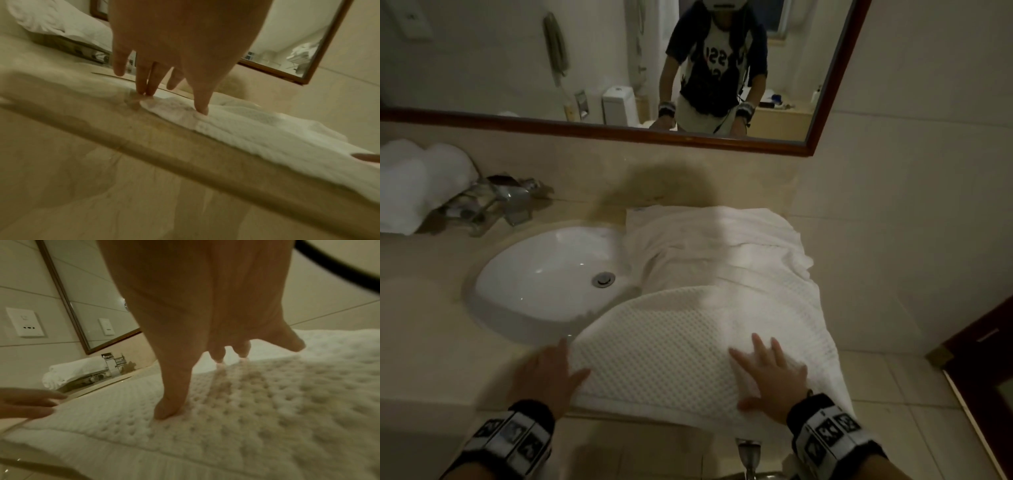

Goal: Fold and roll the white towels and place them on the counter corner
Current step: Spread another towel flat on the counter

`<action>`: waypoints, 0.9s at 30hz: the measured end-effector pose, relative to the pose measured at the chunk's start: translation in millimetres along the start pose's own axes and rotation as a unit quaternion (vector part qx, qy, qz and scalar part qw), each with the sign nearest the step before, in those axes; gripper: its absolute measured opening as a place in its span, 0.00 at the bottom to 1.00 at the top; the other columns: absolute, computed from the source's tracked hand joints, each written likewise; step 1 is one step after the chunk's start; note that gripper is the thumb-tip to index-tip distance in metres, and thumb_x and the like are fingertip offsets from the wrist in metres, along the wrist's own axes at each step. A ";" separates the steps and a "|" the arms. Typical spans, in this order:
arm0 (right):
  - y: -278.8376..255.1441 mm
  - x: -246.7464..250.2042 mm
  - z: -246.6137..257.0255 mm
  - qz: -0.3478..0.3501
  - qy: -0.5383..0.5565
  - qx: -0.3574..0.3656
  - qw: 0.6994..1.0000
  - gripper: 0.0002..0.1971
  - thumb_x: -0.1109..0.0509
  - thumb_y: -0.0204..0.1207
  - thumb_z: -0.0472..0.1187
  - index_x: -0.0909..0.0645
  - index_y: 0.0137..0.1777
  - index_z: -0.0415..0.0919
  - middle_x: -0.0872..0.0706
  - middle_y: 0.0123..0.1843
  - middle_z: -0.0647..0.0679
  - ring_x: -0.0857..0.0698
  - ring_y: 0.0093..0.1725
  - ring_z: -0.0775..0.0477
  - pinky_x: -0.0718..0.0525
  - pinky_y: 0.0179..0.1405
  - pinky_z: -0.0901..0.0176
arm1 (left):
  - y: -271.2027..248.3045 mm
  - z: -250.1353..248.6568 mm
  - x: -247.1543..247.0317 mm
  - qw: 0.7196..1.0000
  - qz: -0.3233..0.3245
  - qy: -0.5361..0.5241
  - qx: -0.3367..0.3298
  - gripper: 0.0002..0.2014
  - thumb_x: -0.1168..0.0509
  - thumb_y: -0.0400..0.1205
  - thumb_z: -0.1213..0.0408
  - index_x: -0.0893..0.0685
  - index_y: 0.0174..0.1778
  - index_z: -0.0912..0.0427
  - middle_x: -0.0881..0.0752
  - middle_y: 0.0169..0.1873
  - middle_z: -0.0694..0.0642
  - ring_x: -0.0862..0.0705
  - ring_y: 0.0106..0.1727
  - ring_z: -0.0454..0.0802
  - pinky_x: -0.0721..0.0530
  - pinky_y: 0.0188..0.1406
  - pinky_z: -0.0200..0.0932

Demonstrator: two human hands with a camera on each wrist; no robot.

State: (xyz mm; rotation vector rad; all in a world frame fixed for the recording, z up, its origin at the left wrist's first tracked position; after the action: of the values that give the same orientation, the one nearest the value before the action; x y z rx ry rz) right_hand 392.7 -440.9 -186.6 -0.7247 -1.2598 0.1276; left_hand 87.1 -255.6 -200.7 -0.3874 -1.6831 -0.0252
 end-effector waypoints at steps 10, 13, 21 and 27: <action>-25.9 -1.6 7.2 0.044 0.005 0.031 0.999 0.43 0.42 0.66 0.74 0.55 0.80 0.67 0.63 0.85 0.54 0.61 0.84 0.41 0.50 0.75 0.23 | 0.5 -51.6 63.7 0.947 0.046 -0.302 -0.096 0.27 0.34 0.78 0.71 0.31 0.74 0.57 0.24 0.69 0.61 0.25 0.68 0.61 0.26 0.68 0.47; -27.3 -0.5 -10.3 0.019 0.063 0.037 0.997 0.54 0.59 0.47 0.85 0.55 0.79 0.69 0.59 0.85 0.56 0.58 0.84 0.46 0.50 0.79 0.30 | -28.7 -117.0 114.9 0.898 0.074 -0.343 -0.266 0.25 0.36 0.67 0.54 0.25 0.59 0.27 0.22 0.62 0.43 0.22 0.63 0.45 0.26 0.56 0.31; -47.9 14.6 -70.3 -0.171 0.456 -0.031 0.873 0.12 0.42 0.83 0.49 0.16 0.51 0.52 0.14 0.61 0.46 0.17 0.60 0.46 0.18 0.61 0.58 | -81.2 -255.7 32.7 0.875 0.151 -0.145 -0.437 0.36 0.37 0.75 0.76 0.38 0.78 0.48 0.26 0.66 0.53 0.23 0.65 0.51 0.24 0.59 0.38; -33.0 32.5 -67.9 -0.130 0.394 -0.062 0.908 0.27 0.35 0.77 0.57 0.25 0.70 0.41 0.18 0.59 0.44 0.20 0.54 0.50 0.19 0.51 0.61 | -79.2 -202.5 -28.4 0.933 0.011 -0.055 -0.355 0.27 0.41 0.55 0.36 0.31 0.47 0.43 0.20 0.39 0.44 0.16 0.37 0.46 0.25 0.34 0.36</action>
State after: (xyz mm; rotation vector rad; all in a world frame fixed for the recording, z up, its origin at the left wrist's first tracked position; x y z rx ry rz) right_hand 454.6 -480.3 -149.5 -0.6121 -0.5717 -0.4369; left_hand 262.8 -385.2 -180.3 -0.9610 -1.7407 -0.6207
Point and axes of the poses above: each hand's wrist, its own y-axis towards the middle knuckle, its own x-axis out of the back of the hand, z = x × y, the point moved 3 cm from there along y, towards the middle knuckle
